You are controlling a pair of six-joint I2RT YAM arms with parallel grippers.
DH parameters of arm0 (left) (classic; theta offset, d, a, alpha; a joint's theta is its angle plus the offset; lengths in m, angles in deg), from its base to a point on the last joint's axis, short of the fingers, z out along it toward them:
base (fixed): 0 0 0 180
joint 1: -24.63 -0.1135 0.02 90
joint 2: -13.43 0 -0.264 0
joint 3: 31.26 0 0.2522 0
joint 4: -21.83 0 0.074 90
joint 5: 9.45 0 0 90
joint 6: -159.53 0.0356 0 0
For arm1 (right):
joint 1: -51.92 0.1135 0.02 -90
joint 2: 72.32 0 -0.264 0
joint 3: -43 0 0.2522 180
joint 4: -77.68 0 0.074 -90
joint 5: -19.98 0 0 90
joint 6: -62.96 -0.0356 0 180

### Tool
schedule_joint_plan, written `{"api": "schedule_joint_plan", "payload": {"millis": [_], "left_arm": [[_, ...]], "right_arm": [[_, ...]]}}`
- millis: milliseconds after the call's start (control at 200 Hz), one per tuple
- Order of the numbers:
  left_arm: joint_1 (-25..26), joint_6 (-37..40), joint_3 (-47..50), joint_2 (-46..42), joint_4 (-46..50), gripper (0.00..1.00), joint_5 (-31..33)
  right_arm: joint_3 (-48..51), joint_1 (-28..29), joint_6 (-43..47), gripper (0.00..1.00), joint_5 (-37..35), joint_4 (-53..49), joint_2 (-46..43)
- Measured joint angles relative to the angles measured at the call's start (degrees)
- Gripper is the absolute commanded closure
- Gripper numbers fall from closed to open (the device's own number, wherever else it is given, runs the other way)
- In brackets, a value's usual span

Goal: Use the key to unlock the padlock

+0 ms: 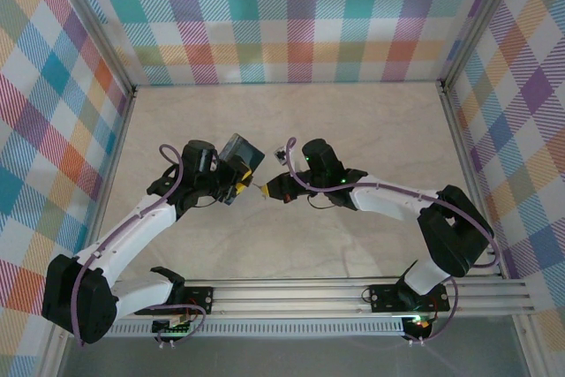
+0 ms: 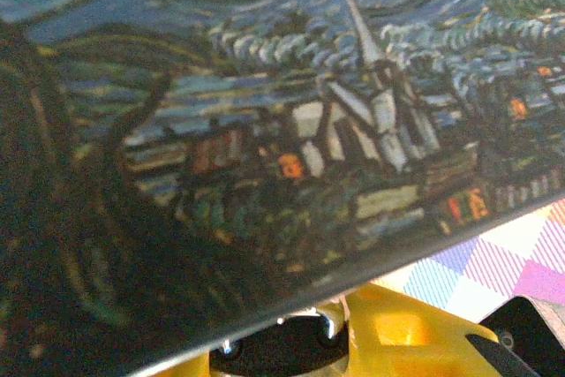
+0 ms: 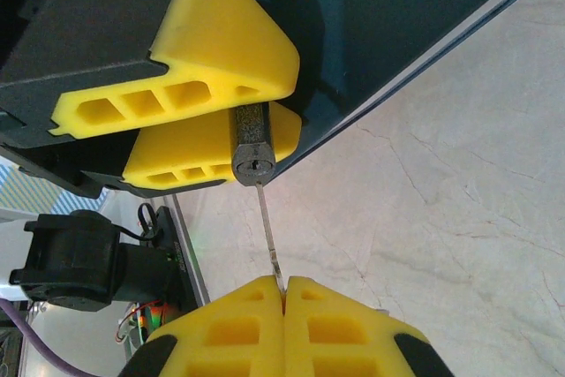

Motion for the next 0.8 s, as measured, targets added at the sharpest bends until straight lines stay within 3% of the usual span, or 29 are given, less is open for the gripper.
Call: {"api": "schedule_joint_plan", "payload": {"millis": [800], "left_arm": [[-0.2,-1.2,0.9,0.3,-0.4,0.88,0.2]], "right_arm": [[-3.8,0.5,0.0,1.0,0.0,-0.6,3.4]]}}
